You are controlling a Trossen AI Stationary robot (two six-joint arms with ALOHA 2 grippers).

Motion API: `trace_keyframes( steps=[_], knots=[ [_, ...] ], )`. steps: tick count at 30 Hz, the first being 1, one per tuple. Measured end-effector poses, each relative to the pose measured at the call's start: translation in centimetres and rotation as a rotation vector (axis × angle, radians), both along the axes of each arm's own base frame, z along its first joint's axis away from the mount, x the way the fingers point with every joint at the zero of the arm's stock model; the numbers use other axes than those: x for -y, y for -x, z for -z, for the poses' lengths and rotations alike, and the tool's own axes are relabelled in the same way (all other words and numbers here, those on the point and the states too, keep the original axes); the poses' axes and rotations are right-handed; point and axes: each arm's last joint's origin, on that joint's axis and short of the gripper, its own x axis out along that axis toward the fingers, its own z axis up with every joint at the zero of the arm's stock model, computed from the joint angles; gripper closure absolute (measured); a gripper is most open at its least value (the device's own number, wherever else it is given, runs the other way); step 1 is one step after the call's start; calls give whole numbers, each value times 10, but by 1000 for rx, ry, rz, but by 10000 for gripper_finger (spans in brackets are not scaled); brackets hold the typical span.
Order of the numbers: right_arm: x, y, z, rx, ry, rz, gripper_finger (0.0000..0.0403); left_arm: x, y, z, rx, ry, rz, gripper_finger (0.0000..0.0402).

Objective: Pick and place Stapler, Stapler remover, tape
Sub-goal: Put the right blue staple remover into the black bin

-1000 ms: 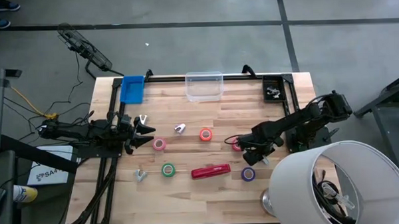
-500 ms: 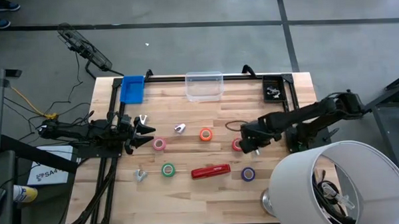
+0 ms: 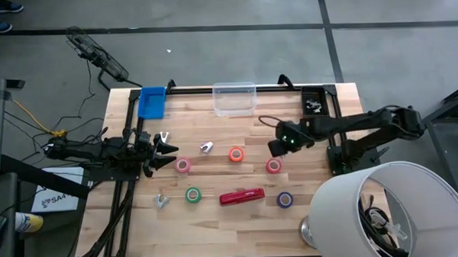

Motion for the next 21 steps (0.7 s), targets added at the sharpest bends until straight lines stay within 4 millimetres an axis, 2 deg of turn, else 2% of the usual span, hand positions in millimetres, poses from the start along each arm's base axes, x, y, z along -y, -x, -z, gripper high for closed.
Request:
trace_keyframes(
  steps=[11,21],
  knots=[
    [39,8,-1,-36,184,15,292,0,0,0,0,0,0,173],
    [66,19,-2,-121,346,126,293,0,0,0,0,0,0,173]
  ],
)
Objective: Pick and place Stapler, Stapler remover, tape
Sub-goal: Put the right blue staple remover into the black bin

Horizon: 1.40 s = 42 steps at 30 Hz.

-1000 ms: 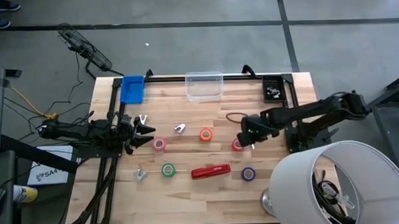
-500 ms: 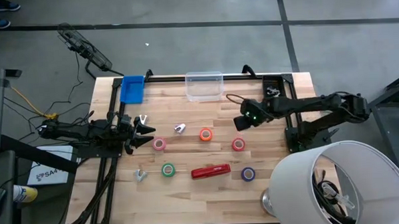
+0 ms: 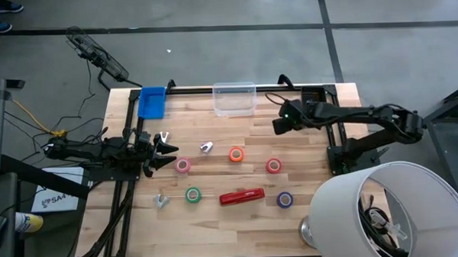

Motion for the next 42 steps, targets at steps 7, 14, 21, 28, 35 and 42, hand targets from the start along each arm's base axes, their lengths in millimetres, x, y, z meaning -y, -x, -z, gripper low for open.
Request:
trace_keyframes(
  steps=[7,14,21,28,35,42],
  knots=[
    [15,8,-1,0,60,171,295,0,0,0,0,0,0,173],
    [29,18,-1,10,105,358,295,0,0,0,0,0,0,173],
    [39,31,-1,-30,150,496,290,0,0,0,0,0,0,173],
    [46,40,-1,-82,216,577,293,0,0,0,0,0,0,173],
    [55,49,-2,-112,252,636,284,0,0,0,0,0,0,173],
    [63,51,9,-159,203,643,278,0,0,0,0,0,0,173]
  ],
)
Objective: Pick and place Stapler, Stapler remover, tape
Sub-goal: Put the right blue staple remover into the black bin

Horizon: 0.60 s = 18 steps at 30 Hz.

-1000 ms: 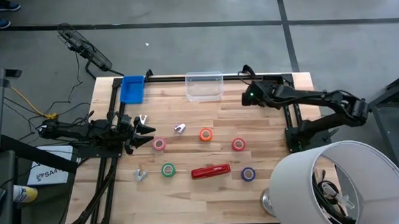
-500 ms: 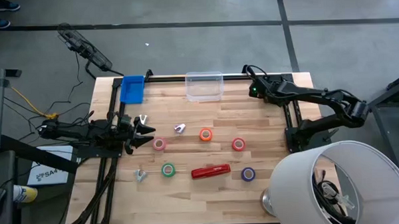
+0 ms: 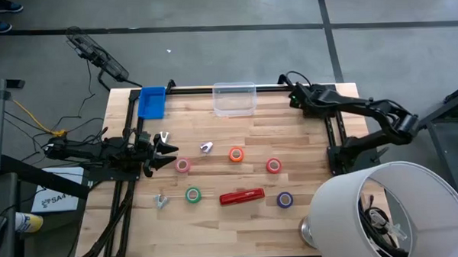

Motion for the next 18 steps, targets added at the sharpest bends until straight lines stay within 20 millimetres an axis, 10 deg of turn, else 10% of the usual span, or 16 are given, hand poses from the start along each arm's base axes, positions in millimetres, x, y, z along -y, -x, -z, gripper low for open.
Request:
trace_keyframes(
  steps=[18],
  knots=[
    [6,2,6,9,-73,-28,266,0,0,0,0,0,0,173]
  ],
)
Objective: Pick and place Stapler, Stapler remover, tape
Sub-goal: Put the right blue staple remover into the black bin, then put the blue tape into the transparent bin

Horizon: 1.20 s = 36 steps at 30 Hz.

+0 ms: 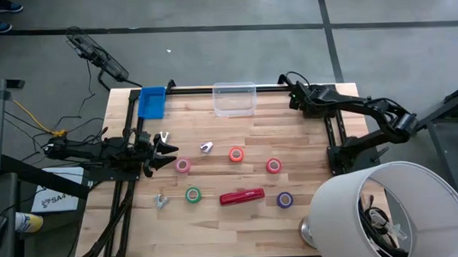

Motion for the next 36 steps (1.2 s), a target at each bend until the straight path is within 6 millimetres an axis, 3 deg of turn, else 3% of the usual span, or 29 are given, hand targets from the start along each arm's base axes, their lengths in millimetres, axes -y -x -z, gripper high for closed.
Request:
trace_keyframes(
  steps=[12,36],
  knots=[
    [0,0,0,10,-7,-3,156,0,0,0,0,0,0,173],
    [-5,-13,-1,36,-39,-193,148,0,0,0,0,0,0,173]
  ],
)
